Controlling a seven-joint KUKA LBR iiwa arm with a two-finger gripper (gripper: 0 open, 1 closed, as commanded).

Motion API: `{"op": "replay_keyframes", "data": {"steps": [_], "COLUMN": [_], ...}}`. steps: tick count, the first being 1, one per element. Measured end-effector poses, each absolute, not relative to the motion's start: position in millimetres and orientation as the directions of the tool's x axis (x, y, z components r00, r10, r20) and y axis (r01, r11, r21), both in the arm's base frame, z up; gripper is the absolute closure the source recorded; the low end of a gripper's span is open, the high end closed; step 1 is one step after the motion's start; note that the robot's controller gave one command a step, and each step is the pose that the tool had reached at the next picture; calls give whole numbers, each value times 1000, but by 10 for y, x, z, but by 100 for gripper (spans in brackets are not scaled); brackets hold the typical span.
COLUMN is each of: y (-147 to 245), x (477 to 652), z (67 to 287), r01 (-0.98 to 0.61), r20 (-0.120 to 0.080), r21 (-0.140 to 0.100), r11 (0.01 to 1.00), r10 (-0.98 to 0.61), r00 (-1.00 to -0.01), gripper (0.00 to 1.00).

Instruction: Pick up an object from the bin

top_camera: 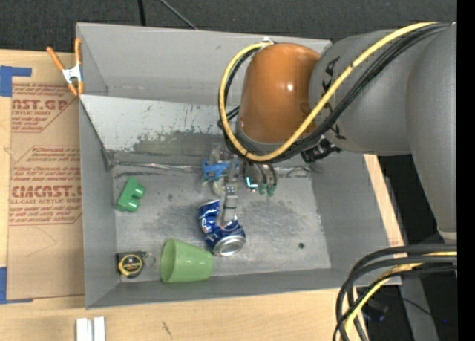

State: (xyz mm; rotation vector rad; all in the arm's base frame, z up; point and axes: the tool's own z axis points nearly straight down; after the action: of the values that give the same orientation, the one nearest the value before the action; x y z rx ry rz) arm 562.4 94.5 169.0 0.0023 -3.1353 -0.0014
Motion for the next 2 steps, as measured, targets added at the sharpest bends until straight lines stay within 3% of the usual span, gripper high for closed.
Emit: {"op": "replay_keyframes", "data": {"steps": [1, 2], "y": [918, 638], "x": [5582, 5943], "z": [918, 720], "r01": [-85, -331], "r20": [7, 2], "r21": [0, 5], "r11": [996, 944], "r10": [-85, -331], "r00": [-996, -944], "gripper": [0, 0]}}
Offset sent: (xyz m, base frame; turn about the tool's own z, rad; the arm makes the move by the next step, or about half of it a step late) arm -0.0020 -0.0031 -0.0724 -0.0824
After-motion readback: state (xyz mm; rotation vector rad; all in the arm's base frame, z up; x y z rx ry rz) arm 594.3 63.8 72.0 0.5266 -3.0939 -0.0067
